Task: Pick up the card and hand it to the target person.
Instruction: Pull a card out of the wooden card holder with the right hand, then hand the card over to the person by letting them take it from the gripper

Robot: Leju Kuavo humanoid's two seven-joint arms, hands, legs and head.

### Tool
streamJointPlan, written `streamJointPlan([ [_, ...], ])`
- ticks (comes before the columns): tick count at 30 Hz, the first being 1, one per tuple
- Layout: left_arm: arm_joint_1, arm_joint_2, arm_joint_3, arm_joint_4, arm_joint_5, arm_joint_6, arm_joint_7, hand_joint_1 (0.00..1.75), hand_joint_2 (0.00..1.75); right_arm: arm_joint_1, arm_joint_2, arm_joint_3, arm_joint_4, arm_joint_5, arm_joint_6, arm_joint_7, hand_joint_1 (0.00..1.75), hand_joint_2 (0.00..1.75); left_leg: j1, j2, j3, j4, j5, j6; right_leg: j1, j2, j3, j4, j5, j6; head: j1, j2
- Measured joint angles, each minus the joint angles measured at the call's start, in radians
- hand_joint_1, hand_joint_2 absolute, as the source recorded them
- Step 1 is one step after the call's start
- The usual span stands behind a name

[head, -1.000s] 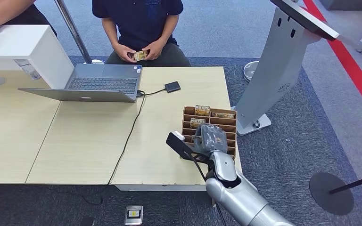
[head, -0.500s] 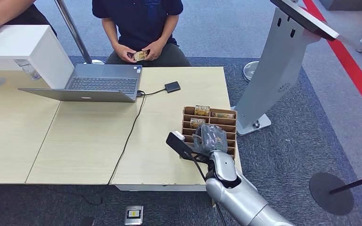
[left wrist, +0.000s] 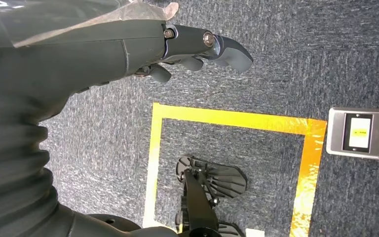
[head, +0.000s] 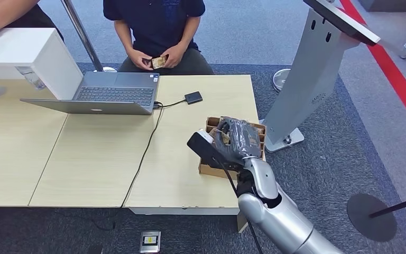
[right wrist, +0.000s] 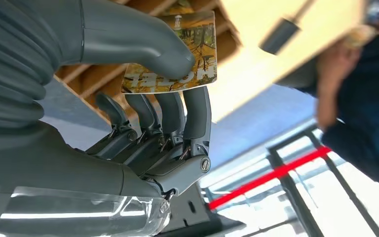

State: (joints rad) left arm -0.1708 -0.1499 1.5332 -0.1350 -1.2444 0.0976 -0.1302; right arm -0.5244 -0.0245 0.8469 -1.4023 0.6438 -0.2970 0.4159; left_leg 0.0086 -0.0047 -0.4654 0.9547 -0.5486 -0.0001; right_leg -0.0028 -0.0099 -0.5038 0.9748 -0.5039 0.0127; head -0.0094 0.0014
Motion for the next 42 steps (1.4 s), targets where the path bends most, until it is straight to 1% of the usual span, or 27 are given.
streamJointPlan([
  [2, -0.001, 0.000, 0.000, 0.000, -0.008, -0.002, 0.002, 0.00, 1.75, -0.011, -0.006, -0.007, -0.026, -0.019, -0.003, -0.028, 1.48, 1.75, 0.000, 0.000, 0.000, 0.000, 0.000, 0.000, 0.000, 0.000, 0.000, 0.000, 0.000, 0.000, 0.000, 0.000],
  [4, -0.005, 0.000, 0.000, 0.000, -0.021, -0.005, 0.008, 0.00, 1.75, -0.029, -0.008, -0.010, -0.031, -0.048, -0.004, -0.074, 1.48, 1.75, 0.000, 0.000, 0.000, 0.000, 0.000, 0.000, 0.000, 0.000, 0.000, 0.000, 0.000, 0.000, 0.000, 0.000],
  [7, -0.018, -0.001, 0.000, 0.000, -0.050, -0.013, 0.025, 0.00, 1.75, -0.076, 0.006, -0.009, 0.014, -0.106, -0.014, -0.199, 1.48, 1.75, 0.000, 0.000, 0.000, 0.000, 0.000, 0.000, 0.000, 0.000, 0.000, 0.000, 0.000, 0.000, 0.000, 0.000],
  [9, -0.031, -0.002, -0.001, 0.000, -0.069, -0.019, 0.034, 0.00, 1.75, -0.122, 0.029, -0.007, 0.087, -0.127, -0.036, -0.282, 1.48, 1.75, 0.001, 0.000, 0.000, 0.000, 0.001, 0.000, 0.000, 0.000, 0.000, 0.001, 0.000, 0.000, 0.000, 0.000],
  [13, -0.051, -0.006, -0.003, 0.000, -0.097, -0.028, 0.044, 0.00, 1.75, -0.214, 0.085, -0.003, 0.277, -0.148, -0.111, -0.405, 1.48, 1.75, 0.001, 0.000, 0.000, 0.000, 0.001, -0.001, 0.000, 0.000, 0.000, 0.001, 0.000, 0.000, 0.000, 0.000],
  [16, -0.061, -0.011, -0.005, 0.001, -0.116, -0.034, 0.049, 0.00, 1.75, -0.277, 0.126, -0.002, 0.420, -0.152, -0.176, -0.462, 1.48, 1.75, 0.001, -0.001, -0.001, 0.000, 0.001, -0.001, 0.000, 0.000, 0.000, 0.001, 0.000, 0.000, 0.000, 0.000],
  [20, -0.070, -0.017, -0.011, 0.002, -0.136, -0.037, 0.055, 0.00, 1.75, -0.355, 0.172, -0.002, 0.598, -0.142, -0.221, -0.489, 1.48, 1.75, 0.001, -0.001, -0.001, 0.000, 0.001, -0.001, 0.000, 0.000, 0.000, 0.001, 0.000, 0.000, 0.000, 0.000],
  [23, -0.073, -0.021, -0.018, 0.002, -0.147, -0.038, 0.061, 0.00, 1.75, -0.410, 0.204, 0.000, 0.727, -0.117, -0.226, -0.471, 1.48, 1.75, 0.001, 0.000, -0.001, 0.000, 0.001, -0.001, 0.000, 0.000, 0.000, 0.001, 0.000, 0.000, 0.000, 0.000],
  [26, -0.072, -0.024, -0.022, 0.003, -0.155, -0.038, 0.069, 0.00, 1.75, -0.439, 0.222, 0.005, 0.804, -0.092, -0.231, -0.446, 1.48, 1.75, 0.001, 0.000, -0.001, 0.000, 0.001, -0.001, 0.000, 0.000, 0.000, 0.001, 0.000, 0.000, 0.000, 0.000],
  [32, -0.072, -0.026, -0.026, 0.003, -0.161, -0.038, 0.077, 0.00, 1.75, -0.462, 0.245, 0.013, 0.894, -0.066, -0.239, -0.433, 1.48, 1.75, 0.001, 0.000, -0.001, 0.000, 0.001, -0.001, 0.000, 0.000, 0.000, 0.001, 0.000, 0.000, 0.000, 0.000],
  [42, -0.072, -0.026, -0.026, 0.003, -0.162, -0.038, 0.077, 0.00, 1.75, -0.510, 0.278, 0.021, 0.955, -0.060, -0.242, -0.444, 1.48, 1.75, 0.001, 0.000, -0.001, 0.000, 0.001, -0.001, 0.000, 0.000, -0.001, 0.001, 0.000, 0.000, 0.000, 0.000],
])
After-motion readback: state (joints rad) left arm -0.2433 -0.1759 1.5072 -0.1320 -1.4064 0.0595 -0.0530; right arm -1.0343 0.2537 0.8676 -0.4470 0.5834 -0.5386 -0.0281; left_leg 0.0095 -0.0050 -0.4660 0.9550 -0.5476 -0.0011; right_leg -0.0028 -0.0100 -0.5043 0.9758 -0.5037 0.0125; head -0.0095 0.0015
